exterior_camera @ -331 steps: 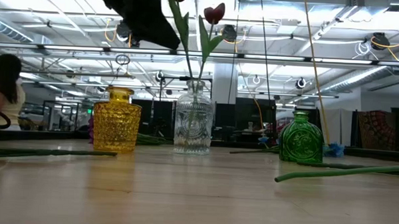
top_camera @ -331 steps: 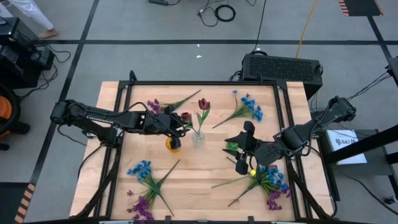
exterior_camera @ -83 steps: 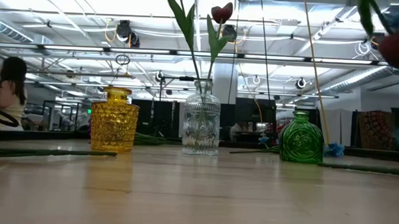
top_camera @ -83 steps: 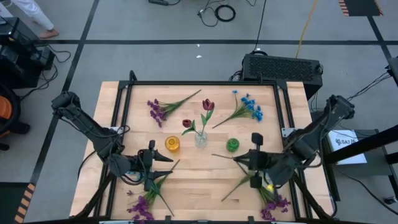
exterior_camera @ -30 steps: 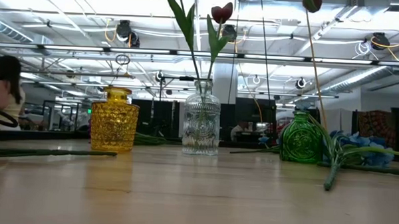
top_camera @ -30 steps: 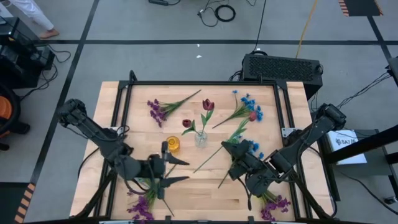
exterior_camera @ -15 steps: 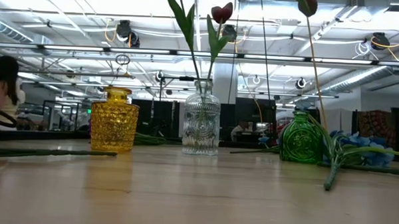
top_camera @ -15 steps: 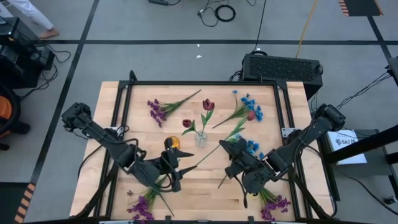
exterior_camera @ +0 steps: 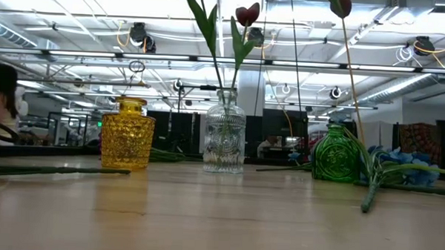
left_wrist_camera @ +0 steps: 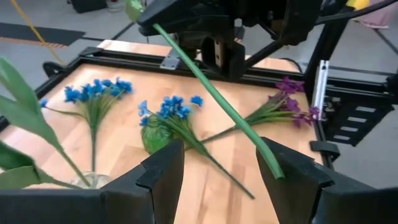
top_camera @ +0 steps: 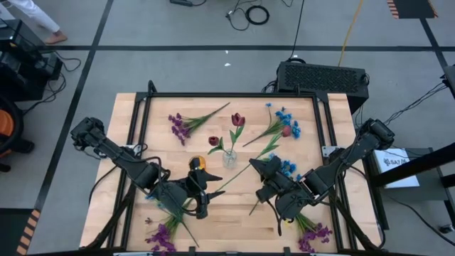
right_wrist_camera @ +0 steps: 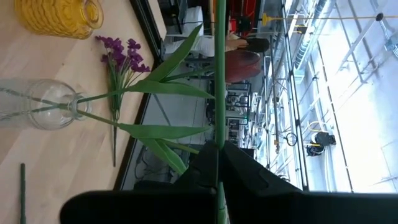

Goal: Sort flowers into vase by color
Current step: Put the red tulip into the transparent vase

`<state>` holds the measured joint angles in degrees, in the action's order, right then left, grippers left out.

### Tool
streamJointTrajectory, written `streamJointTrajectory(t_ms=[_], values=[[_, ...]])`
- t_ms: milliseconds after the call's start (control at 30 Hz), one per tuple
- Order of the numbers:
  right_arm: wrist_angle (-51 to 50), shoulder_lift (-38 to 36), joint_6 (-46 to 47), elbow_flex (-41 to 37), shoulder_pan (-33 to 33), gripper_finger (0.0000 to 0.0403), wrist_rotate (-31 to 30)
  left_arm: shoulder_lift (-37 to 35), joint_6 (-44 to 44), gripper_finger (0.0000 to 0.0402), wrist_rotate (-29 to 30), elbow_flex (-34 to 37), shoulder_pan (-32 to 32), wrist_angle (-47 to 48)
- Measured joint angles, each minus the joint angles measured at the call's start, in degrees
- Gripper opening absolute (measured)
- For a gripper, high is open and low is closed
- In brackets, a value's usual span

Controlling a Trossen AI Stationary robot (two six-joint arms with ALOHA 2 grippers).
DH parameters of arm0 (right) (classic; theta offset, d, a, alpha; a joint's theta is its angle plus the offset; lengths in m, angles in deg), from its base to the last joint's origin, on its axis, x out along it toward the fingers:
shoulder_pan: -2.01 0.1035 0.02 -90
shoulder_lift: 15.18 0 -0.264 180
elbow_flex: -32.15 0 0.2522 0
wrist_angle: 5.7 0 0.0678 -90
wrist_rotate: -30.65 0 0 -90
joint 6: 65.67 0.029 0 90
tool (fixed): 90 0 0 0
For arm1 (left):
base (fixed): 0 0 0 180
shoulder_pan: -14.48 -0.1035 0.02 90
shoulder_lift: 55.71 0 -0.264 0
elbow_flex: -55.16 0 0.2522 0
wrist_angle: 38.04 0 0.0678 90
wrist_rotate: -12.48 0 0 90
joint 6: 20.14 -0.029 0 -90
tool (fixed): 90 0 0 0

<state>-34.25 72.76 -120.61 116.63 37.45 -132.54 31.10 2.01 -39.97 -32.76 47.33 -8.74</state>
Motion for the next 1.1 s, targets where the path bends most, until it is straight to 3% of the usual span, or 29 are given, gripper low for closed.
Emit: streamJointTrajectory(t_ms=[433,600,867,1100], values=[[-0.15,0.32,0.00,0.00,-0.74,0.0000,0.00,0.00,-3.01,0.0101,-0.83,0.02,-0.82,-2.27],[-0.12,1.97,-1.31,0.00,-1.91,0.0000,0.11,-0.02,-3.05,0.0113,-0.19,0.07,-0.51,-4.42],[0.01,2.73,-1.87,0.00,-2.82,0.0000,0.17,-0.04,-0.24,0.0162,1.79,0.09,-1.87,-0.22],[0.26,2.71,-2.07,0.00,-2.80,0.0000,0.19,-0.04,0.04,0.0169,1.78,0.09,-2.75,0.97]])
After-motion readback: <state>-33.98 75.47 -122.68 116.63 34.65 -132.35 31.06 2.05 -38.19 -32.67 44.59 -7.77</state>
